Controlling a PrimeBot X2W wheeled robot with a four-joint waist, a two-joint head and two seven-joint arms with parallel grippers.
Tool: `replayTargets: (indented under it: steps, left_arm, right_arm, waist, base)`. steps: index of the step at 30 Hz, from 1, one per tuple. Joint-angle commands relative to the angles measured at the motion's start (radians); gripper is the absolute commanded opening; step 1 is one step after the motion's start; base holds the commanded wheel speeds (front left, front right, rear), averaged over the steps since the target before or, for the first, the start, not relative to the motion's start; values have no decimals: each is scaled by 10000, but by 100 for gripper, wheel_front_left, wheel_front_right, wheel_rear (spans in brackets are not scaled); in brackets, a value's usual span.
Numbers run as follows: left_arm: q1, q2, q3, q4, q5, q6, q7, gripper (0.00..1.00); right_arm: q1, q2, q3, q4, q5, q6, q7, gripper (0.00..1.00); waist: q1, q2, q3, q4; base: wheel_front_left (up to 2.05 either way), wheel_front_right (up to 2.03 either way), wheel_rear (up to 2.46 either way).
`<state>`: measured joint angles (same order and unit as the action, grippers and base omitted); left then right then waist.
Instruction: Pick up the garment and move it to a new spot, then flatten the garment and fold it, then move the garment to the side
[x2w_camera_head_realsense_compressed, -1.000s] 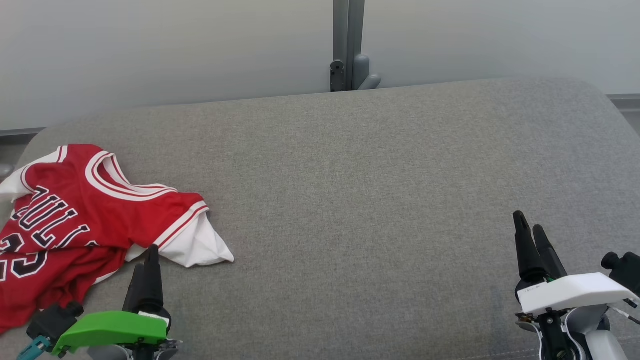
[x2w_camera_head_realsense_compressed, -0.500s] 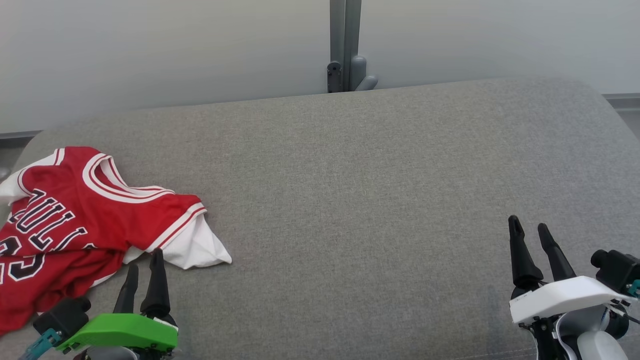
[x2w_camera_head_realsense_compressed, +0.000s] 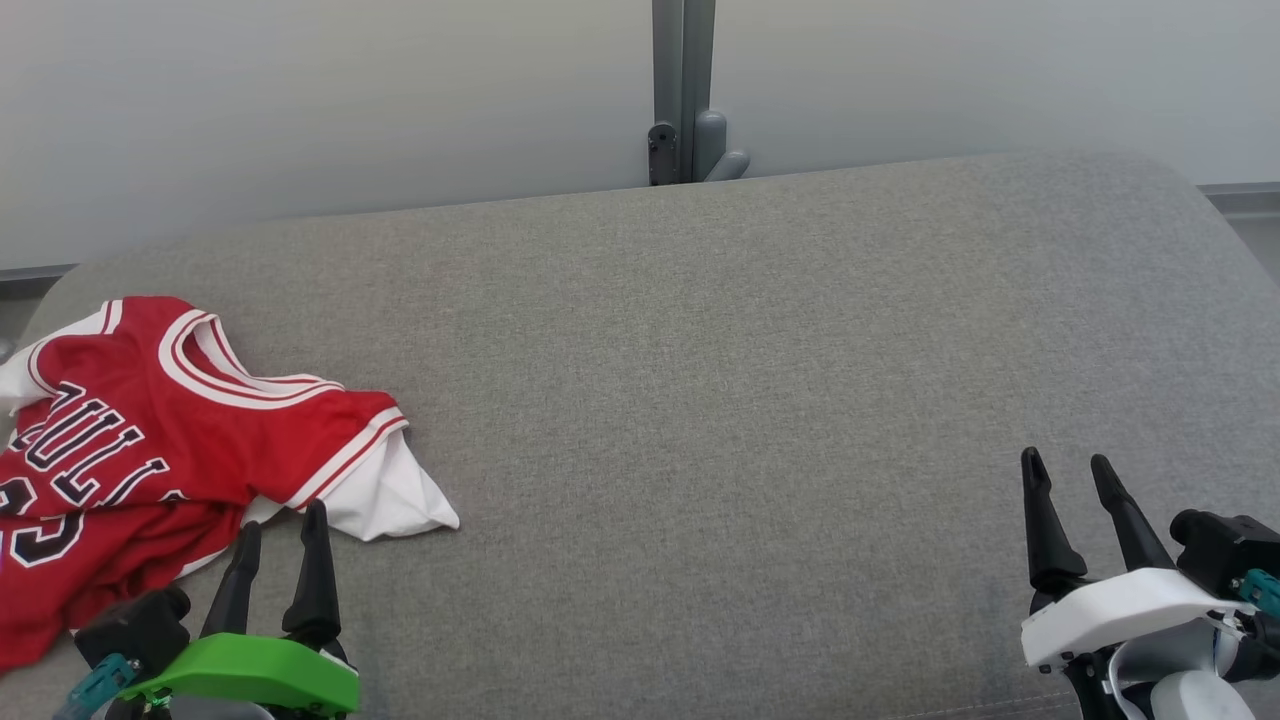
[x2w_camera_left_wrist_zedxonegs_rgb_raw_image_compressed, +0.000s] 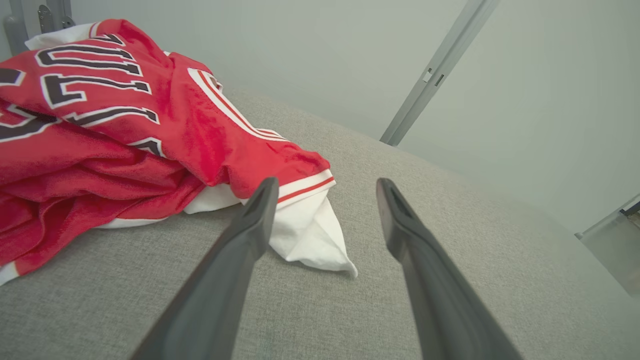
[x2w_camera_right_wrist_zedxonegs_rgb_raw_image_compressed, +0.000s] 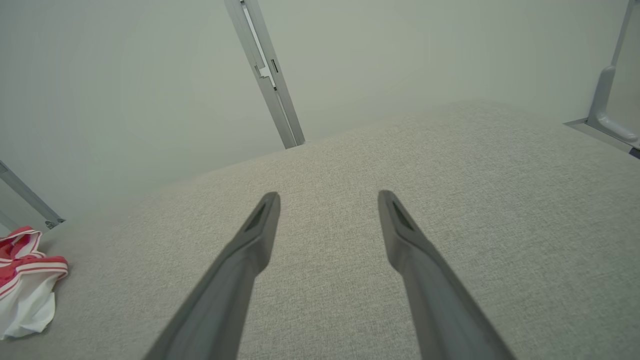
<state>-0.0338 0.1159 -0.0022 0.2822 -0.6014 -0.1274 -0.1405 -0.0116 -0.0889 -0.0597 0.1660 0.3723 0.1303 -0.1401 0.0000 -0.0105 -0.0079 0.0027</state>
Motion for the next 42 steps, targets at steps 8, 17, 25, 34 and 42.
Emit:
replayTargets:
  steps: [8,17,25,34,42]
  left_arm:
    - [135,178,-61,-296,1182,-33,-277,100]
    - [214,312,-277,-410,1976,-37,-491,100]
    - [182,355,-271,-263,2488,-35,-656,100]
    - [65,327,-150,49,2823,-38,-836,100]
    - [81,308,-184,132,3298,-40,-995,100]
  right_arm:
    - [47,-8,-153,-127,-1069,5,-287,100]
    - [157,6,-126,-235,-1716,4,-499,100]
    - [248,-17,-46,-309,-2222,4,-664,100]
    - [369,-35,17,-401,-2643,4,-855,100]
    - [482,-14,12,-341,-3003,4,-1004,100]
  waist:
    - [0,64,-18,-4]
    - [0,72,-12,-15]
    - [0,78,3,-23]
    - [0,86,0,-34]
    - [0,92,1,-66]
  base:
    - [0,0,0]
    - [0,0,0]
    - [0,0,0]
    - [0,0,0]
    - [0,0,0]
